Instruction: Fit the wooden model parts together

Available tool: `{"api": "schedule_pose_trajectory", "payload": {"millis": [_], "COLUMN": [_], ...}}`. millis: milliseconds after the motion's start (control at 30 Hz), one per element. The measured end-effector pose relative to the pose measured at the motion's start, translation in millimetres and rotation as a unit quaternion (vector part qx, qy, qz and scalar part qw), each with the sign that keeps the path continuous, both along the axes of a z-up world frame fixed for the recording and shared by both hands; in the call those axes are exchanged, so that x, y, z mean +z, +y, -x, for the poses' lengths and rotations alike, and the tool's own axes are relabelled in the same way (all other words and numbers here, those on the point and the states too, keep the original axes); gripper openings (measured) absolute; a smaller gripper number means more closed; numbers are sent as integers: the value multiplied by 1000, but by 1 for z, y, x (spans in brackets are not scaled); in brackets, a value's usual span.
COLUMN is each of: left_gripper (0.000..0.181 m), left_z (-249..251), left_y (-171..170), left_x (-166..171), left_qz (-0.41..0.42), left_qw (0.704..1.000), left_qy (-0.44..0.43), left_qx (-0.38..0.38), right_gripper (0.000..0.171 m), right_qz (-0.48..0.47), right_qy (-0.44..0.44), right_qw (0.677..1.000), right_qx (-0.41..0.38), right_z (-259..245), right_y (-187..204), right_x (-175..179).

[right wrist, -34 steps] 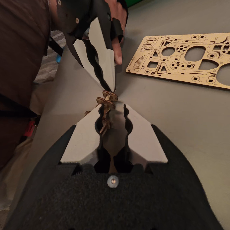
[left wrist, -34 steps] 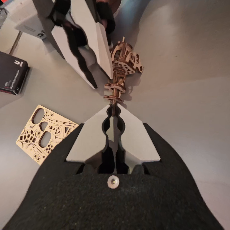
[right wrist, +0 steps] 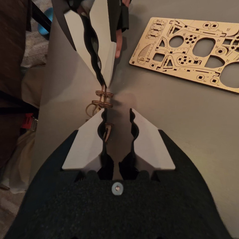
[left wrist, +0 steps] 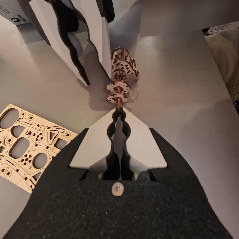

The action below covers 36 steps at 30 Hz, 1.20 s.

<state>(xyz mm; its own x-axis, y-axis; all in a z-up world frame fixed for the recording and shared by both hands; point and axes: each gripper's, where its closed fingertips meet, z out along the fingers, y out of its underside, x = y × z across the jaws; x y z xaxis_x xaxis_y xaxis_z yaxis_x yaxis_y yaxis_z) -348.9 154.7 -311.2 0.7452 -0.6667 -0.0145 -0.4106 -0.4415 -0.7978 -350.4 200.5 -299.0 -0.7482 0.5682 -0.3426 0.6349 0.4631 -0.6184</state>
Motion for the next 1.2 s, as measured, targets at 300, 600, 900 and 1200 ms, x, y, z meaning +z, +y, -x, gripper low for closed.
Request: {"api": "schedule_pose_trajectory", "payload": {"millis": [300,600,900,1200], "left_gripper": [0,0,0,0], "left_z": [1,1,-1,-1], "left_y": [1,1,1,0], "left_x": [0,0,2,2], "left_qz": [1,2,-7,-17], "left_qw": [1000,1000,1000,1000], "left_qy": [-2,-4,-1,11], "left_qx": [2,5,4,1], "right_gripper": [34,15,0,0], "right_qz": [-29,-112,-125,-102], "right_qy": [9,19,19,-46], "right_qw": [999,993,992,994], "right_qx": [31,29,10,11], "right_z": [-23,-36,-26,-25], "right_y": [-22,-32,-22,-16], "right_x": [11,4,6,-5]}}
